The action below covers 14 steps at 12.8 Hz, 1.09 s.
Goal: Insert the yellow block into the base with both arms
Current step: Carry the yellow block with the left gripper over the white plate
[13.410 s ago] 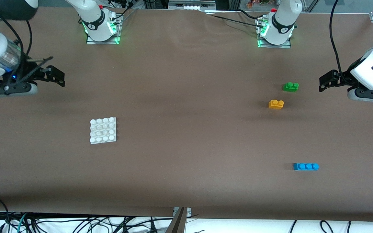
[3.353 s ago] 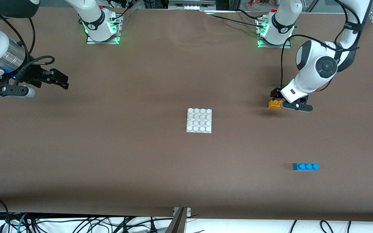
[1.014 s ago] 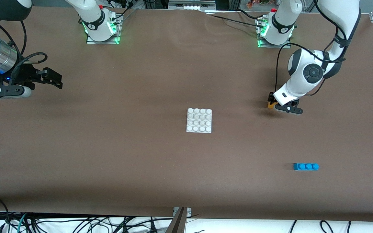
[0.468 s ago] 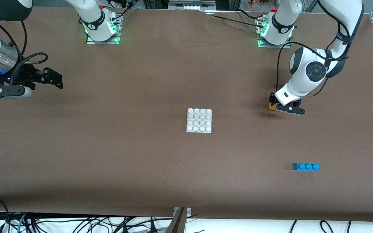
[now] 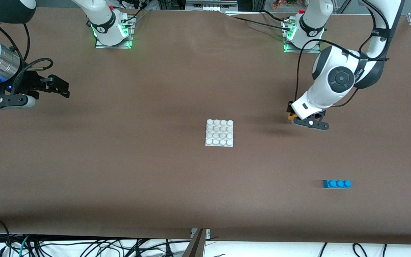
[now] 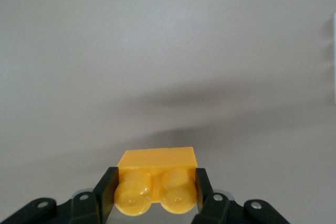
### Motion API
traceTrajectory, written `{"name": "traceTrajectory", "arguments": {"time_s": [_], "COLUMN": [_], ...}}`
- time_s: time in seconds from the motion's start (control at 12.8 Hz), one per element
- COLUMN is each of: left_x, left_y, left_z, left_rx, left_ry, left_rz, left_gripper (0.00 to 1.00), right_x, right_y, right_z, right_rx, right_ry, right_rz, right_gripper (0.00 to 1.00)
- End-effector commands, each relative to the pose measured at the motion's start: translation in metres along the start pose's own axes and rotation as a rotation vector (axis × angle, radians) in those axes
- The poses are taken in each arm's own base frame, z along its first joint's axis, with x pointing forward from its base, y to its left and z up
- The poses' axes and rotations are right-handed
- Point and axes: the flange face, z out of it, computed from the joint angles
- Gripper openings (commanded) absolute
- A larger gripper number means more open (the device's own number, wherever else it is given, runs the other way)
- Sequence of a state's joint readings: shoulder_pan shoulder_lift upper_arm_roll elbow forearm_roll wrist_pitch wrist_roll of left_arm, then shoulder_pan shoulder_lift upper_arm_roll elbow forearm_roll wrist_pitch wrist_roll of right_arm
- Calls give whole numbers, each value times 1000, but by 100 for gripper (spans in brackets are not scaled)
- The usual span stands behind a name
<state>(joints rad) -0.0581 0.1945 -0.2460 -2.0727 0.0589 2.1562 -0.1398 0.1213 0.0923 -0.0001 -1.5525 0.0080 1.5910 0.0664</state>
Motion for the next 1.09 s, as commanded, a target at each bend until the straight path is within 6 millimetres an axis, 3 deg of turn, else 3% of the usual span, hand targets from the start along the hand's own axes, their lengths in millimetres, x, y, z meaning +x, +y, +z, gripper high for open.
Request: {"name": "traceTrajectory", "arguments": {"time_s": [0.0, 0.23, 0.47, 0.78, 1.01], "left_x": [41, 62, 82, 88, 86], "left_y": [34, 97, 147, 211, 240], "left_z": [-17, -22, -19, 15, 40], "left_rx": [-31, -46, -71, -79, -64], "left_ry": [-4, 4, 7, -20, -27], "left_rz": [-6, 9, -48, -109, -184], "left_gripper": [28, 28, 28, 28, 28], "right_x": [2, 2, 4, 8, 12], "right_y": [1, 1, 1, 2, -1], "right_z": [-5, -5, -1, 6, 7], "right_rx": [3, 2, -14, -45, -45], "right_ry": [5, 6, 1, -8, 7], "right_rz": [-14, -16, -18, -21, -26], "right_gripper": [100, 100, 100, 100, 100]}}
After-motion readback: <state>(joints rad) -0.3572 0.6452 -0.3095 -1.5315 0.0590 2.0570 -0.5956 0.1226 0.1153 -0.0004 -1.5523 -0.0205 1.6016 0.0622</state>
